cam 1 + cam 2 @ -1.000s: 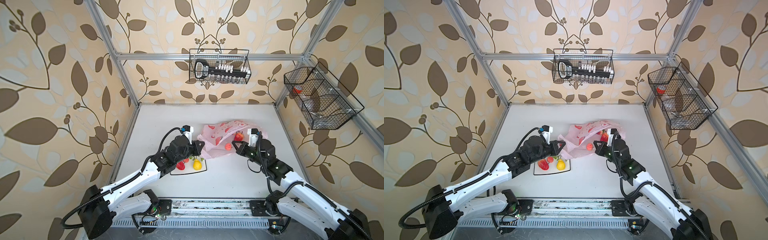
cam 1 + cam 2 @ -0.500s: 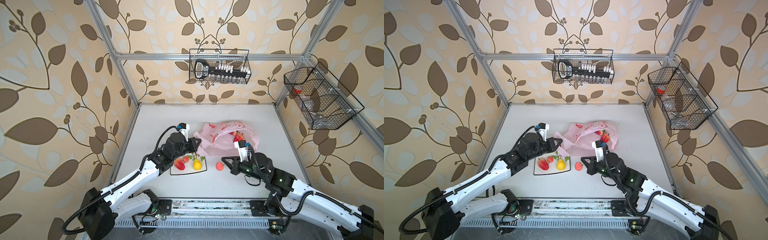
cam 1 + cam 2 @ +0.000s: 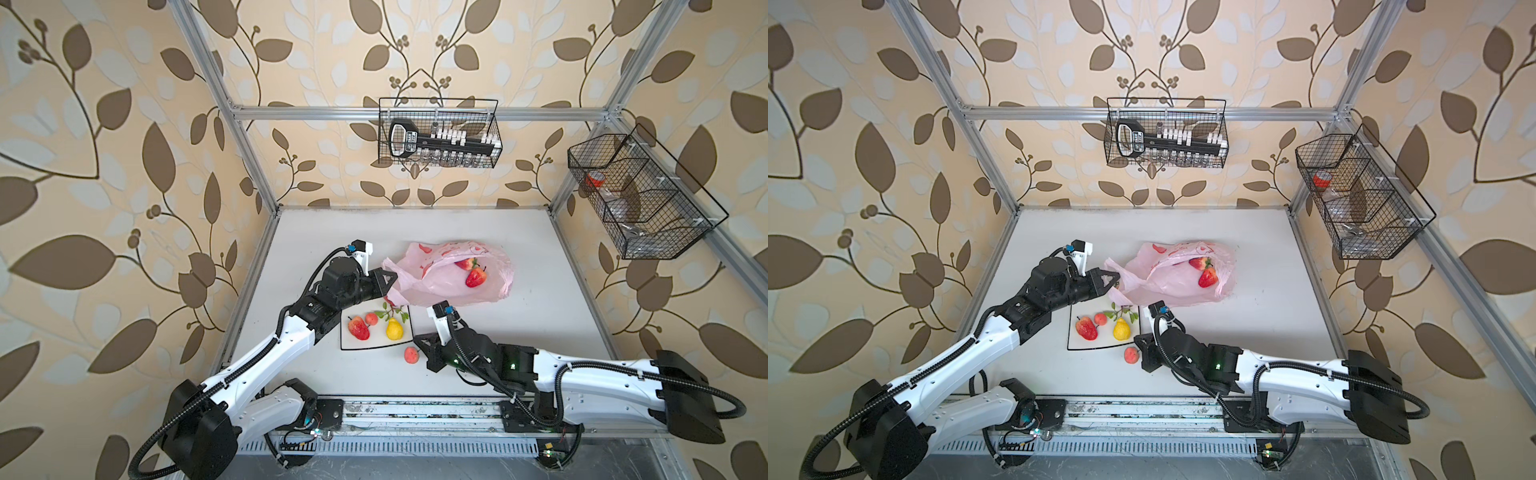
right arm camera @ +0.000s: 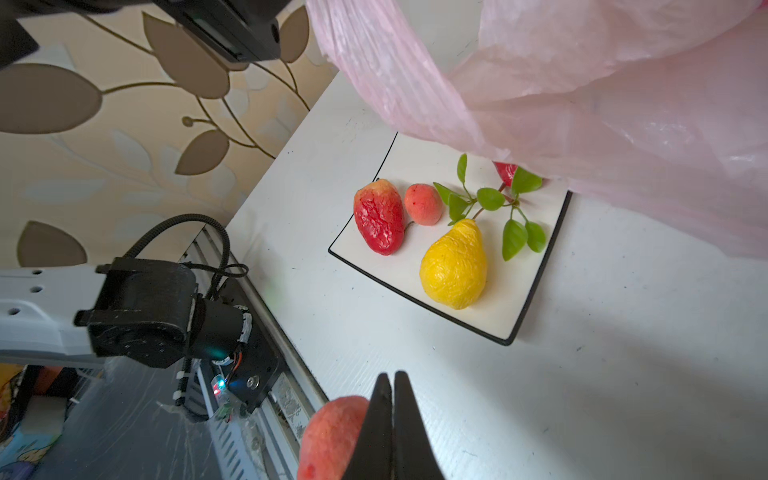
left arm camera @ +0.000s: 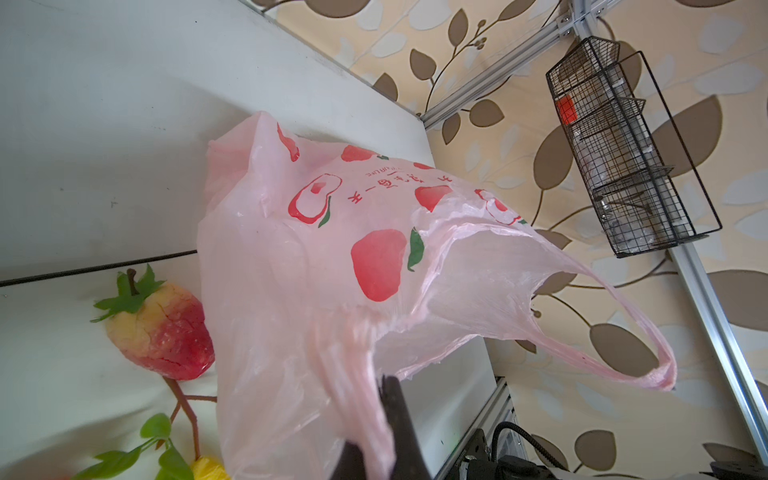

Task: Take the fake fruits out of the plastic bag
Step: 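Lift the cherry out of the bag and carry it toward the plate, then lower the cherry onto the plate and open the right gripper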

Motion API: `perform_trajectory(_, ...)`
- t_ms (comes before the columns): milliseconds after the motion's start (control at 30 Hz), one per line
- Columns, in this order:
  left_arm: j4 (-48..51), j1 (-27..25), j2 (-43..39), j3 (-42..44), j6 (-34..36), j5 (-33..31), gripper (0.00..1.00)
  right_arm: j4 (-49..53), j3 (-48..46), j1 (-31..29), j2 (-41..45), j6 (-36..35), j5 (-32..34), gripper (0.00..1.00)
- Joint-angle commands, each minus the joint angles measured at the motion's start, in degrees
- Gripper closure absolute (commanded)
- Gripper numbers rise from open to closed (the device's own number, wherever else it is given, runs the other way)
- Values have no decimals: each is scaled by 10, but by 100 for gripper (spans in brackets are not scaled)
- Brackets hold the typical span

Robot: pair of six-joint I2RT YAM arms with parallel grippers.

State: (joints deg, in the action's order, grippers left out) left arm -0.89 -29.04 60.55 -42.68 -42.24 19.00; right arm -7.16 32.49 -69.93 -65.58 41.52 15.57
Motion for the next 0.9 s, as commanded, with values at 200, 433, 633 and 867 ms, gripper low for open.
perform_trajectory(200, 2, 10, -15, -29, 17, 17, 100, -56, 118, -44, -163, -16, 150, 99)
perform_trajectory(433, 22, 10, -31, -36, 34, 22, 100, -61, 203, -45, -282, -88, 231, 99)
perform_trajectory(633, 39, 10, -38, -42, 48, 19, 100, -56, 259, -39, -363, -154, 261, 99)
perform_trajectory(867, 44, 10, -39, -43, 52, 19, 100, -46, 293, -26, -425, -170, 266, 99)
